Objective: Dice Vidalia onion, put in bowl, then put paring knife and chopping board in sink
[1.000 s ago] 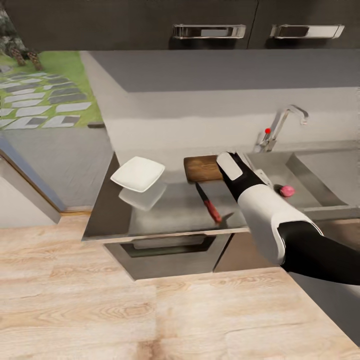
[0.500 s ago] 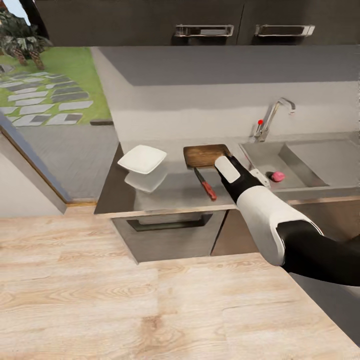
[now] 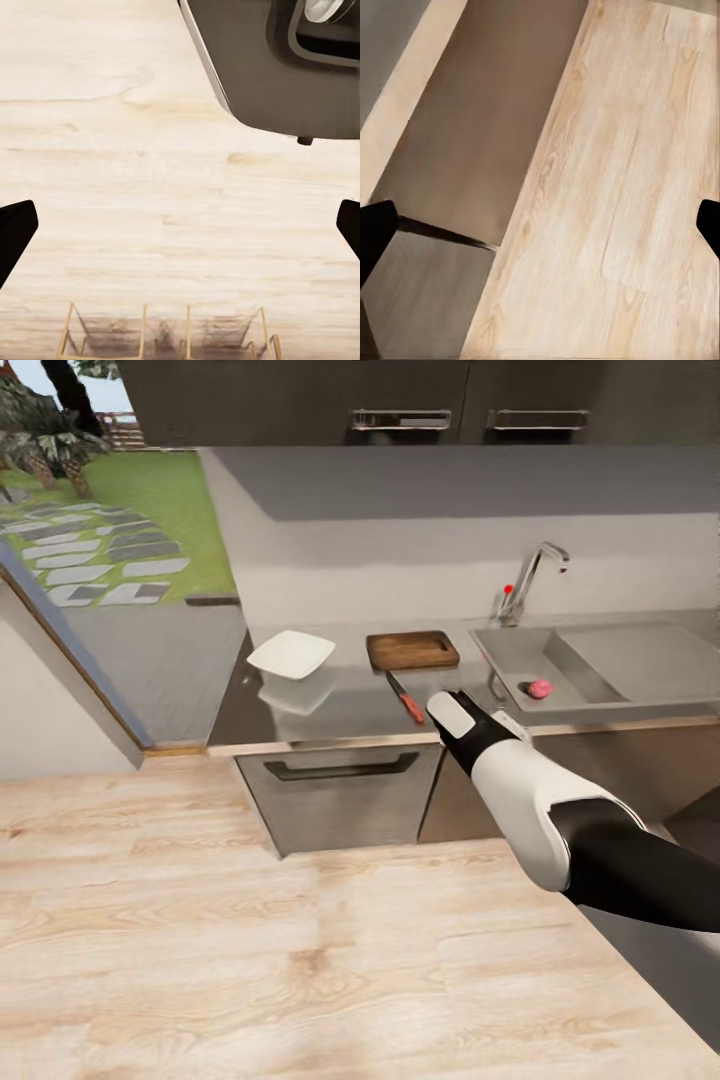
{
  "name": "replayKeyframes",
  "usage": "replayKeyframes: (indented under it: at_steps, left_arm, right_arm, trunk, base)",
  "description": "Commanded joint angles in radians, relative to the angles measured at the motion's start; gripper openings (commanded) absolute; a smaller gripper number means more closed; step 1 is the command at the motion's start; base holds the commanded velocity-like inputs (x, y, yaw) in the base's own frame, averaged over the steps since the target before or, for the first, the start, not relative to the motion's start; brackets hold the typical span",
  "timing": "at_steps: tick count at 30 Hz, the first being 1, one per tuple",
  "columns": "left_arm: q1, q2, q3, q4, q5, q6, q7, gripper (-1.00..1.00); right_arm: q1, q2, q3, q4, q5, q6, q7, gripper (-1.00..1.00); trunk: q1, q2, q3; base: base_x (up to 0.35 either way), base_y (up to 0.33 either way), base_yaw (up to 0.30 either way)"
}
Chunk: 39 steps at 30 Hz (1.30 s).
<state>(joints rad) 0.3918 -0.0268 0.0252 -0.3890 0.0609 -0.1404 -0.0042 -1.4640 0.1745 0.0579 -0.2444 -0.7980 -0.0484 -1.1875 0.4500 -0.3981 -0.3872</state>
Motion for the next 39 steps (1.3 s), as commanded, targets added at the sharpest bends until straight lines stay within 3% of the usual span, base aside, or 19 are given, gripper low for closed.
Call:
replayKeyframes:
  at_steps: [1,5,10,13,15,20,26,30,39]
  left_arm:
    - [0.001,-0.001,0.002,-0.002,0.006,-0.001,0.0,1.0]
    - [0.001,-0.001,0.002,-0.004,0.005,-0.001,0.0,1.0]
    - [0.001,-0.001,0.002,-0.009,0.005,-0.001,0.0,1.0]
    - [0.001,-0.001,0.002,-0.01,0.005,-0.001,0.0,1.0]
    - [0.001,-0.001,0.002,-0.01,0.005,-0.009,0.0,1.0]
    - [0.001,-0.001,0.002,-0.011,0.005,-0.026,0.0,1.0]
    - [0.001,-0.002,0.002,-0.013,0.005,-0.041,0.0,1.0]
    - [0.001,-0.002,0.002,-0.013,0.005,-0.067,0.0,1.0]
    - [0.001,-0.001,0.002,-0.025,0.004,-0.116,-0.001,1.0]
  right_arm:
    - [-0.001,0.0,0.007,0.018,-0.007,-0.006,0.013,1.0]
    - [-0.001,0.0,0.007,0.072,-0.007,-0.008,0.068,1.0]
    - [0.0,0.0,0.007,0.185,-0.002,-0.015,0.208,1.0]
    - [0.008,0.0,0.007,0.206,0.001,-0.019,0.264,1.0]
    - [0.043,0.0,0.007,0.218,0.002,-0.021,0.315,1.0]
    - [0.121,0.0,0.007,0.224,0.015,-0.024,0.36,1.0]
    - [0.249,0.0,0.007,0.226,0.107,-0.065,0.473,1.0]
    - [0.373,0.0,0.007,0.226,0.197,-0.125,0.609,1.0]
    - [0.627,-0.098,0.007,0.226,0.317,-0.22,0.897,1.0]
  trunk:
    - [0.0,-0.002,-0.002]
    - [0.0,-0.002,-0.002]
    - [0.0,-0.002,-0.002]
    - [0.0,-0.002,-0.002]
    - [0.0,-0.002,-0.002]
    - [0.0,-0.002,-0.002]
    - [0.0,-0.002,-0.002]
    - [0.0,-0.002,-0.002]
    - [0.0,-0.002,-0.002]
  base:
    - [-0.338,0.0,0.0]
    - [-0.338,0.0,0.0]
    - [-0.267,0.0,0.0]
    - [-0.106,0.0,0.0]
    - [-0.044,0.0,0.0]
    - [-0.015,0.0,0.0]
    - [-0.002,0.0,0.0]
    - [0.0,0.0,0.0]
    - [0.0,0.0,0.0]
